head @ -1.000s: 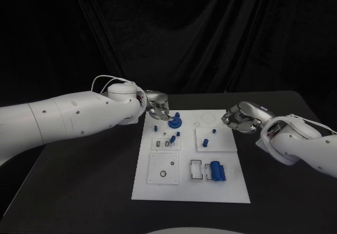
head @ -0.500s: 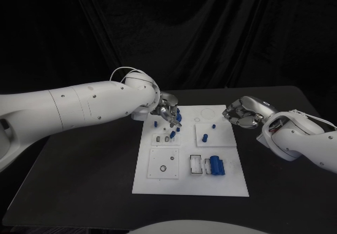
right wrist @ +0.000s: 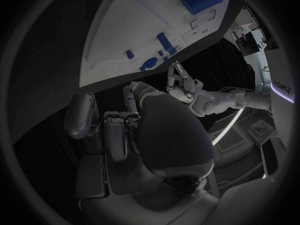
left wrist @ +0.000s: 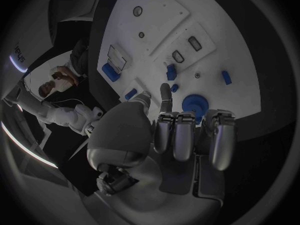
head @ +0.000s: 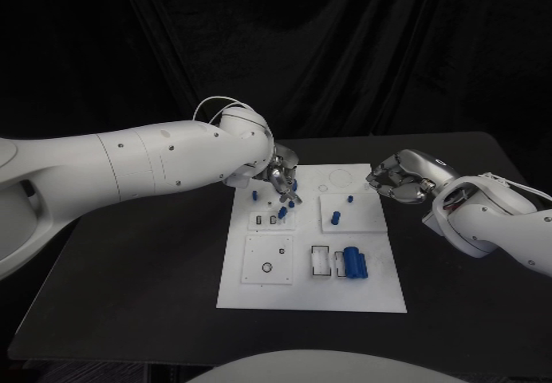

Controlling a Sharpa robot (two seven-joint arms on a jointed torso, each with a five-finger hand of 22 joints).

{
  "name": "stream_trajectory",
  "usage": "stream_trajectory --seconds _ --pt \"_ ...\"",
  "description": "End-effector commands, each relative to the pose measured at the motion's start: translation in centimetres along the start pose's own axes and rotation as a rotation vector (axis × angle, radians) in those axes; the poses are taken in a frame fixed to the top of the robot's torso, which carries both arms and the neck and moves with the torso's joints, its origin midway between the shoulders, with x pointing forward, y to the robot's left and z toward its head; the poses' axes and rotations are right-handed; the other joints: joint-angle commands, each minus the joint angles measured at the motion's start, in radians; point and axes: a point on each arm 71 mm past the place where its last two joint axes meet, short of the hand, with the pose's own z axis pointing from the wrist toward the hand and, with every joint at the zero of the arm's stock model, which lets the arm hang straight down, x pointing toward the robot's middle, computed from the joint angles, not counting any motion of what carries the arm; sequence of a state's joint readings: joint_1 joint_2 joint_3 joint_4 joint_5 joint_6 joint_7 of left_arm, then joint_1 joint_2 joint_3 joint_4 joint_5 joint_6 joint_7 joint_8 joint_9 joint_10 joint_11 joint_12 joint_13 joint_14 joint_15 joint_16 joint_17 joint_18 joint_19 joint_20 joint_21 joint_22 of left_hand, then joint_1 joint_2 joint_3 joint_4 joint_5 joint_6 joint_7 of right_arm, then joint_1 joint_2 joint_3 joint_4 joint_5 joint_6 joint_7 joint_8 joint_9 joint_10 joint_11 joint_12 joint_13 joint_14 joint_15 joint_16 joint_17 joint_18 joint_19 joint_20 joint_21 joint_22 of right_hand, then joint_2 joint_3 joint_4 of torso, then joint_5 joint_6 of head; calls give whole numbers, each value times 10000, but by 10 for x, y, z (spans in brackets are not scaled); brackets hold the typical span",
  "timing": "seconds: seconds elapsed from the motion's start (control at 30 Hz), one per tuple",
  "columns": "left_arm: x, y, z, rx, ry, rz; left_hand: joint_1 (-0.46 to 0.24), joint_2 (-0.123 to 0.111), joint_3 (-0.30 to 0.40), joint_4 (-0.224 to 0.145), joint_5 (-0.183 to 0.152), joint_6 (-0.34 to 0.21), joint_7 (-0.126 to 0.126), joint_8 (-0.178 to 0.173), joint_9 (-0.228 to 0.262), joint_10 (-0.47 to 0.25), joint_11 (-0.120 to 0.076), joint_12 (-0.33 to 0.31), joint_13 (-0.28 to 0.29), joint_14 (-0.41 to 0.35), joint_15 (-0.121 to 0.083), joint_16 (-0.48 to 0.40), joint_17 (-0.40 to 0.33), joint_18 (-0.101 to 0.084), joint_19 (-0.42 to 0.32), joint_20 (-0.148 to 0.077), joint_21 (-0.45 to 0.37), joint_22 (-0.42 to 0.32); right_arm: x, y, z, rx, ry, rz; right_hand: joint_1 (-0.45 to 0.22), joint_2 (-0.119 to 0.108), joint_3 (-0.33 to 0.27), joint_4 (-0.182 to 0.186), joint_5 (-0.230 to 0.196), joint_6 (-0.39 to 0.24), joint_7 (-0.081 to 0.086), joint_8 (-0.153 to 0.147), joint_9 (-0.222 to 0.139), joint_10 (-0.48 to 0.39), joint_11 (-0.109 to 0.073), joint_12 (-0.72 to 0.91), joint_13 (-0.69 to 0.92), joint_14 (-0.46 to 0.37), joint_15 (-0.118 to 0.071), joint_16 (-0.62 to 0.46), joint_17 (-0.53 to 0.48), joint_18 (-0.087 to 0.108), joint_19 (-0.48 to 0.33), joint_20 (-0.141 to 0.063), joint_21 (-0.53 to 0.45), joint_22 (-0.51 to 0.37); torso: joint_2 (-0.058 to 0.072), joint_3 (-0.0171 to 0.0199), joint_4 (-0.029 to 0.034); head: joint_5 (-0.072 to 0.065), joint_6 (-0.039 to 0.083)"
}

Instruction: Assemble the parts on the task board

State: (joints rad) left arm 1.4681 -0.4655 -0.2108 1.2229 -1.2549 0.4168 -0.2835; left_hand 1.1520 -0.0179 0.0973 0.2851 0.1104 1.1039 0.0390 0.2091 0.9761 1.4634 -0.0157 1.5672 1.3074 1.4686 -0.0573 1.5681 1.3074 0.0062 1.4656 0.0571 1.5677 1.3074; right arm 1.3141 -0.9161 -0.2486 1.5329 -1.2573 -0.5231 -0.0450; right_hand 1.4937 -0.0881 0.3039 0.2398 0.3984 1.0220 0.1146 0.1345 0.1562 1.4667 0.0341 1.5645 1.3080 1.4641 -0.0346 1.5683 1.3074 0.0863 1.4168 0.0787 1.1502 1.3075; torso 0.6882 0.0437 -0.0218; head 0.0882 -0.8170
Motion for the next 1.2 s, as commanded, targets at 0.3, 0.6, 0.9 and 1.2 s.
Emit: stream_trajectory --seconds 0.3,0.6,0.9,1.2 --pt "-6 2 6 -1395 308 1062 -235 -7 -379 -35 -250 -429 81 -72 358 1074 -23 36 2634 1022 -33 27 2634 -62 1052 -33 30 2634 0 1 0 5 -169 37 32 36 15 -37 33 104 -22 -9 21 955 -16 -6 2542 1065 -7 19 2629 -9 16 -63 61 1498 39 2 -2 -22 -158" --pt "-9 2 10 -1634 400 1239 -229 -12 -393 -44 -253 -449 86 -82 369 1074 -19 36 2634 1022 -30 27 2634 -62 1052 -30 30 2634 1 3 1 -22 -144 37 31 33 16 -43 35 115 -24 -6 24 951 -17 -10 2538 1066 -9 23 2632 -7 14 -64 51 1495 58 16 -36 -26 -268" --pt "-8 3 14 -1688 598 1280 -261 73 -530 -49 -242 -631 176 -427 150 1074 52 36 2634 1022 27 27 2634 -62 1052 17 30 2634 1 3 2 -27 -124 36 31 33 16 -43 35 115 -24 -6 24 951 -17 -10 2538 1066 -9 23 2632 -7 14 -64 51 1495 55 5 -64 -23 -354" --pt "-5 3 16 -1686 843 1306 -271 210 -711 -65 -212 -545 273 -988 -514 1074 138 36 2634 1022 110 27 2634 -62 1052 98 30 2634 1 4 2 -41 -103 36 31 33 16 -43 35 115 -24 -6 24 951 -17 -10 2538 1066 -9 23 2632 -7 14 -64 51 1495 24 -20 -37 -32 -432"
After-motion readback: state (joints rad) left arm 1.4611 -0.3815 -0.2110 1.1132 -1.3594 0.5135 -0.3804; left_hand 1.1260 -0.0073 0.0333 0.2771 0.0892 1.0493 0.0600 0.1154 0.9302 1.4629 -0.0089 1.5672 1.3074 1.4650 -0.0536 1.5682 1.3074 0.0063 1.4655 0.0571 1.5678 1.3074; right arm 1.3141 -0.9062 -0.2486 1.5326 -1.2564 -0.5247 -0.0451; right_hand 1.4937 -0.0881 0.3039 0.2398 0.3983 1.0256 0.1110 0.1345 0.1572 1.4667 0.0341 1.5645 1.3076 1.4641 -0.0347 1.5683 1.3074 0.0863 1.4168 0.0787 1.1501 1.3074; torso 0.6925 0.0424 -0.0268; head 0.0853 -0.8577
